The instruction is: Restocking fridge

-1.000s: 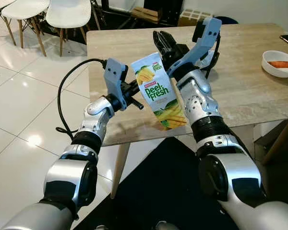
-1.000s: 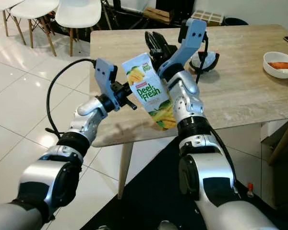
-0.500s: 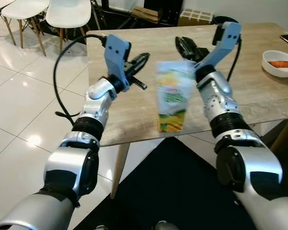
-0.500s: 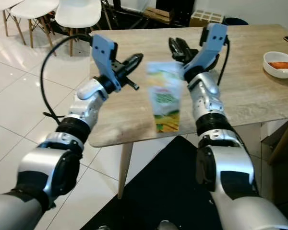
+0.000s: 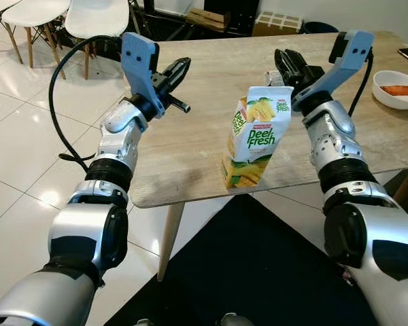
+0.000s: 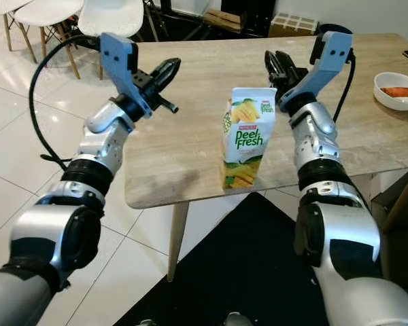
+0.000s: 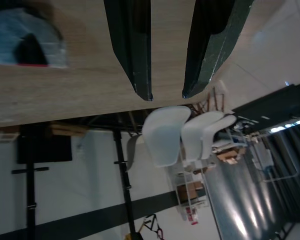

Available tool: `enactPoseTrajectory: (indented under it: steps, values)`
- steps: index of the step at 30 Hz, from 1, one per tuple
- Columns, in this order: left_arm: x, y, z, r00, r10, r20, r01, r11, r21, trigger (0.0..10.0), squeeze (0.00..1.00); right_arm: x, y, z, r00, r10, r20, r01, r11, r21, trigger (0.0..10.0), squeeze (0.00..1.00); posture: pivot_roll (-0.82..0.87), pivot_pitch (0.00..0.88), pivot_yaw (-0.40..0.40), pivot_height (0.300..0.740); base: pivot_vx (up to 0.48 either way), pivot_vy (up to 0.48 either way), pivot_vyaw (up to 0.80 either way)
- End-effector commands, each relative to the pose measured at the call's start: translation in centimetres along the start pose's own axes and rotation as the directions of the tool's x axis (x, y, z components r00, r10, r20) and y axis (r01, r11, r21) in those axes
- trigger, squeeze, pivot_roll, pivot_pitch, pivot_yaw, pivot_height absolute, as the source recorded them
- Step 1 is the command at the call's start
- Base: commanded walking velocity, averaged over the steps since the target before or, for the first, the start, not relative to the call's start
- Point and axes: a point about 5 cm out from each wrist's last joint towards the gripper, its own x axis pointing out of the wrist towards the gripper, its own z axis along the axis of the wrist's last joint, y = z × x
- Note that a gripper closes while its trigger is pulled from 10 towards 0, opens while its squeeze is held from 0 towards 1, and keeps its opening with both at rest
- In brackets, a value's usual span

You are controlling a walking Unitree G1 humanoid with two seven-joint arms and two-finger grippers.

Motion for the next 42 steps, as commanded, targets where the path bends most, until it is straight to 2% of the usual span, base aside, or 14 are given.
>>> enactPoseTrajectory:
  steps: [1, 7, 10, 21, 26, 27, 28, 29, 30, 32, 35, 37, 39, 42]
  values:
    - [-0.7, 0.7, -0.1, 1.0, 0.021, -0.001, -0.021, 1.0, 0.003, 10.0, 0.0, -0.5, -0.7, -0.2, 1.0, -0.021, -0.01, 0.021, 1.0, -0.016, 10.0, 0.0, -0.1, 0.136, -0.026, 0.74, 0.0, 0.0, 0.0]
    - [-6.0, 2.4, -2.6, 0.994, 0.03, -0.101, -0.031, 0.999, -0.01, 10.0, 0.0, -4.1, -4.5, -1.7, 0.985, -0.149, -0.091, 0.137, 0.983, -0.126, 10.0, 0.0, -0.1, 0.124, -0.026, 0.74, 0.0, 0.0, 0.0]
    - [-6.5, 2.5, -2.8, 0.993, 0.036, -0.111, -0.037, 0.999, -0.009, 10.0, 0.0, -4.5, -4.8, -1.9, 0.982, -0.161, -0.102, 0.146, 0.979, -0.139, 10.0, 0.0, -0.1, 0.124, -0.026, 0.74, 0.0, 0.0, 0.0]
    - [-13.9, 4.6, -4.0, 0.914, 0.394, -0.095, -0.39, 0.919, 0.058, 10.0, 0.0, -11.2, -8.4, -5.5, 0.909, -0.396, -0.131, 0.381, 0.916, -0.125, 10.0, 0.0, -0.09, 0.108, -0.033, 0.74, 0.0, 0.0, 0.0]
    - [-19.1, 7.2, -3.5, 0.755, 0.652, -0.071, -0.638, 0.755, 0.155, 10.0, 0.0, -13.3, -9.9, -5.4, 0.862, -0.499, -0.092, 0.487, 0.864, -0.125, 10.0, 0.0, -0.09, 0.107, -0.029, 0.74, 0.0, 0.0, 0.0]
    - [-20.8, 8.0, -3.4, 0.687, 0.724, -0.069, -0.703, 0.685, 0.188, 10.0, 0.0, -13.9, -10.3, -5.4, 0.845, -0.528, -0.084, 0.516, 0.847, -0.129, 10.0, 0.0, -0.09, 0.106, -0.03, 0.74, 0.0, 0.0, 0.0]
    - [-20.8, 8.0, -3.4, 0.687, 0.724, -0.069, -0.703, 0.685, 0.188, 10.0, 0.0, -13.9, -10.3, -5.4, 0.845, -0.528, -0.084, 0.516, 0.847, -0.129, 10.0, 0.0, -0.09, 0.106, -0.03, 0.74, 0.0, 0.0, 0.0]
    - [-23.2, 8.8, -3.6, 0.598, 0.797, -0.079, -0.766, 0.598, 0.234, 10.0, 0.0, -14.7, -10.7, -5.5, 0.821, -0.566, -0.08, 0.553, 0.821, -0.142, 10.0, 0.0, -0.09, 0.106, -0.03, 0.74, 0.0, 0.0, 0.0]
    - [-23.2, 8.8, -3.6, 0.598, 0.797, -0.079, -0.766, 0.598, 0.234, 10.0, 0.0, -14.7, -10.7, -5.5, 0.821, -0.566, -0.08, 0.553, 0.821, -0.142, 10.0, 0.0, -0.09, 0.106, -0.03, 0.74, 0.0, 0.0, 0.0]
    - [-28.2, 9.5, -4.4, 0.423, 0.895, -0.141, -0.832, 0.445, 0.331, 10.0, 0.0, -16.6, -11.4, -6.3, 0.751, -0.652, -0.104, 0.633, 0.756, -0.169, 10.0, 0.0, -0.08, 0.106, -0.033, 0.74, 0.0, 0.0, 0.0]
    - [-29.9, 9.5, -4.7, 0.362, 0.918, -0.164, -0.842, 0.397, 0.366, 10.0, 0.0, -17.3, -11.6, -6.7, 0.724, -0.68, -0.119, 0.658, 0.732, -0.179, 10.0, 0.0, -0.08, 0.106, -0.033, 0.74, 0.0, 0.0, 0.0]
    - [-32.4, 8.9, -5.8, 0.262, 0.936, -0.233, -0.849, 0.338, 0.406, 10.0, 0.0, -18.3, -11.7, -7.6, 0.684, -0.713, -0.154, 0.683, 0.7, -0.209, 10.0, 0.0, -0.08, 0.107, -0.037, 0.74, 0.0, 0.0, 0.0]
    - [-32.4, 8.9, -5.8, 0.262, 0.936, -0.233, -0.849, 0.338, 0.406, 10.0, 0.0, -18.3, -11.7, -7.6, 0.684, -0.713, -0.154, 0.683, 0.7, -0.209, 10.0, 0.0, -0.08, 0.107, -0.037, 0.74, 0.0, 0.0, 0.0]
    - [-36.9, 4.4, -10.3, 0.146, 0.866, -0.479, -0.865, 0.347, 0.363, 10.0, 0.0, -21.4, -10.3, -11.9, 0.606, -0.704, -0.371, 0.656, 0.706, -0.268, 10.0, 0.0, -0.08, 0.108, -0.037, 0.74, 0.0, 0.0, 0.0]
